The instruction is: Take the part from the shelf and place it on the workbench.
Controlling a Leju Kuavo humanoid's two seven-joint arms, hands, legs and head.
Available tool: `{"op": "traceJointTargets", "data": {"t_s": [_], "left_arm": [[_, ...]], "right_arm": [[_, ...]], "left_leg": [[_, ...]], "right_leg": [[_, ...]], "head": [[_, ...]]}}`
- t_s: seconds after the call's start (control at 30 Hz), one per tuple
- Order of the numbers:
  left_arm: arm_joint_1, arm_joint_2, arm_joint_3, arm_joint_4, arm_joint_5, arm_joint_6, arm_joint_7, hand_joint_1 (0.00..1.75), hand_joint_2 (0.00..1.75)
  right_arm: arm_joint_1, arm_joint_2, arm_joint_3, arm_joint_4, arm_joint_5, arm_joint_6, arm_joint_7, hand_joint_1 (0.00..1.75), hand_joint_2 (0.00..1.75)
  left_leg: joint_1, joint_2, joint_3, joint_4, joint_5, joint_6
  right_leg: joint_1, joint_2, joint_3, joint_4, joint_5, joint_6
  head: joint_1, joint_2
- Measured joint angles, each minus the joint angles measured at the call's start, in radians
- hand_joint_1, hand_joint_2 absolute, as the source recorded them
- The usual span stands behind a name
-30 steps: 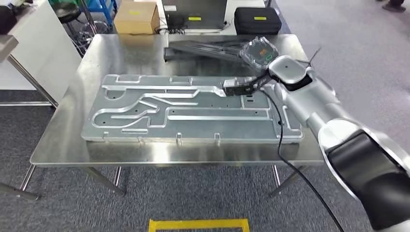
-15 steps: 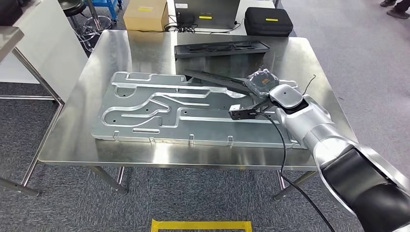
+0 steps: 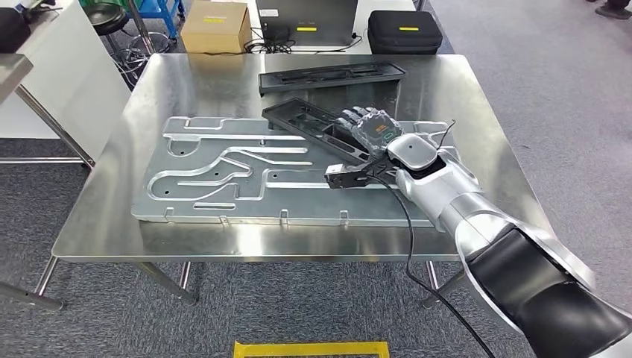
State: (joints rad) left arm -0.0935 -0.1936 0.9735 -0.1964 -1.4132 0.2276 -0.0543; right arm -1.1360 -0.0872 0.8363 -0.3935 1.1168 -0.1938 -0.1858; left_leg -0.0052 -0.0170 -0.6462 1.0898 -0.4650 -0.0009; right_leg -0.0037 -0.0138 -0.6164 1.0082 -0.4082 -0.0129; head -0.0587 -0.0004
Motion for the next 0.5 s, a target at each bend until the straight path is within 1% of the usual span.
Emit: {"op": "traceJointTargets", "data": {"t_s": [0.03,0.07,0.1,0.13,0.17,0.2,0.23,0.27,0.3,0.33,0.4,0.43,0.47,0.5], "left_arm": [[0.001,-0.001,0.0,0.001,-0.001,0.001,0.01,0.0,0.0],[0.001,-0.002,0.0,0.002,-0.002,0.0,0.018,0.0,0.0],[0.002,-0.003,0.0,0.003,-0.002,-0.001,0.024,0.0,0.0],[0.002,-0.004,0.0,0.004,-0.002,-0.002,0.027,0.0,0.0],[0.002,-0.006,0.0,0.004,-0.002,-0.004,0.03,0.0,0.0],[0.002,-0.006,0.0,0.004,-0.002,-0.006,0.031,0.0,0.0],[0.002,-0.007,0.0,0.004,-0.002,-0.008,0.032,0.0,0.0],[0.002,-0.007,0.0,0.004,-0.001,-0.011,0.033,0.0,0.0],[0.002,-0.008,0.0,0.004,0.0,-0.013,0.032,0.0,0.0],[0.002,-0.008,0.0,0.004,0.001,-0.015,0.031,0.0,0.0],[0.004,-0.009,0.001,0.004,0.005,-0.016,0.024,0.0,0.0],[0.006,-0.009,0.001,0.004,0.008,-0.015,0.02,0.0,0.0],[0.007,-0.01,0.001,0.004,0.01,-0.015,0.016,0.0,0.0],[0.007,-0.01,0.001,0.004,0.011,-0.015,0.013,0.0,0.0]], "right_arm": [[-0.002,-0.002,-0.002,0.001,0.0,0.004,0.002,0.0,0.0],[-0.004,-0.006,-0.003,0.003,0.0,0.007,0.003,0.0,0.0],[-0.005,-0.011,-0.004,0.004,0.0,0.009,0.003,0.0,0.0],[-0.005,-0.017,-0.005,0.005,0.0,0.009,0.001,0.0,0.0],[-0.005,-0.021,-0.006,0.006,0.0,0.008,-0.001,0.0,0.0],[-0.007,-0.025,-0.008,0.006,0.0,0.007,-0.005,0.0,0.0],[-0.01,-0.027,-0.01,0.006,0.0,0.007,-0.009,0.0,0.0],[-0.015,-0.028,-0.013,0.005,0.002,0.006,-0.012,0.0,0.0],[-0.023,-0.03,-0.016,0.005,0.004,0.005,-0.014,0.0,0.0],[-0.033,-0.03,-0.02,0.004,0.006,0.004,-0.016,0.0,0.0],[-0.057,-0.031,-0.031,0.003,0.009,0.002,-0.02,0.0,0.0],[-0.068,-0.031,-0.038,0.002,0.01,0.003,-0.024,0.0,0.0],[-0.08,-0.029,-0.047,-0.001,0.009,0.004,-0.03,0.0,0.0],[-0.092,-0.026,-0.058,-0.005,0.009,0.005,-0.036,0.0,0.0]], "left_leg": [[0.003,0.001,-0.021,0.058,-0.039,-0.005],[0.006,0.003,-0.047,0.128,-0.077,-0.011],[0.009,0.004,-0.068,0.188,-0.103,-0.016],[0.012,0.005,-0.076,0.22,-0.113,-0.021],[0.015,0.007,-0.066,0.214,-0.104,-0.024],[0.018,0.008,-0.035,0.166,-0.08,-0.026],[0.021,0.008,0.006,0.093,-0.054,-0.028],[0.021,0.005,0.04,0.03,-0.034,-0.027],[0.021,0.003,0.062,-0.016,-0.019,-0.022],[0.019,0.0,0.069,-0.035,-0.014,-0.014],[0.014,0.001,0.062,-0.037,-0.001,0.006],[0.013,0.005,0.059,-0.041,0.007,0.014],[0.013,0.01,0.055,-0.045,0.017,0.023],[0.015,0.015,0.048,-0.05,0.026,0.03]], "right_leg": [[-0.001,-0.003,0.0,-0.002,0.003,-0.002],[-0.001,-0.005,-0.003,-0.002,0.005,-0.003],[-0.001,-0.007,-0.007,0.0,0.007,-0.002],[-0.002,-0.008,-0.011,0.002,0.009,-0.001],[-0.003,-0.008,-0.016,0.006,0.012,0.002],[-0.004,-0.007,-0.022,0.011,0.014,0.004],[-0.006,-0.006,-0.029,0.018,0.016,0.008],[-0.006,-0.004,-0.035,0.023,0.018,0.013],[-0.006,-0.001,-0.042,0.029,0.022,0.018],[-0.005,0.001,-0.048,0.031,0.027,0.025],[-0.006,0.005,-0.054,0.029,0.039,0.039],[-0.009,0.006,-0.057,0.028,0.04,0.045],[-0.011,0.008,-0.063,0.039,0.025,0.05],[-0.012,0.01,-0.075,0.068,-0.005,0.054]], "head": [[0.0,0.0],[0.0,0.0],[0.0,0.0],[0.0,0.0],[0.0,0.0],[0.0,0.0],[0.0,0.0],[0.0,0.0],[0.0,0.0],[0.0,0.0],[0.0,0.0],[0.0,0.0],[0.0,0.0],[0.0,0.0]]}}
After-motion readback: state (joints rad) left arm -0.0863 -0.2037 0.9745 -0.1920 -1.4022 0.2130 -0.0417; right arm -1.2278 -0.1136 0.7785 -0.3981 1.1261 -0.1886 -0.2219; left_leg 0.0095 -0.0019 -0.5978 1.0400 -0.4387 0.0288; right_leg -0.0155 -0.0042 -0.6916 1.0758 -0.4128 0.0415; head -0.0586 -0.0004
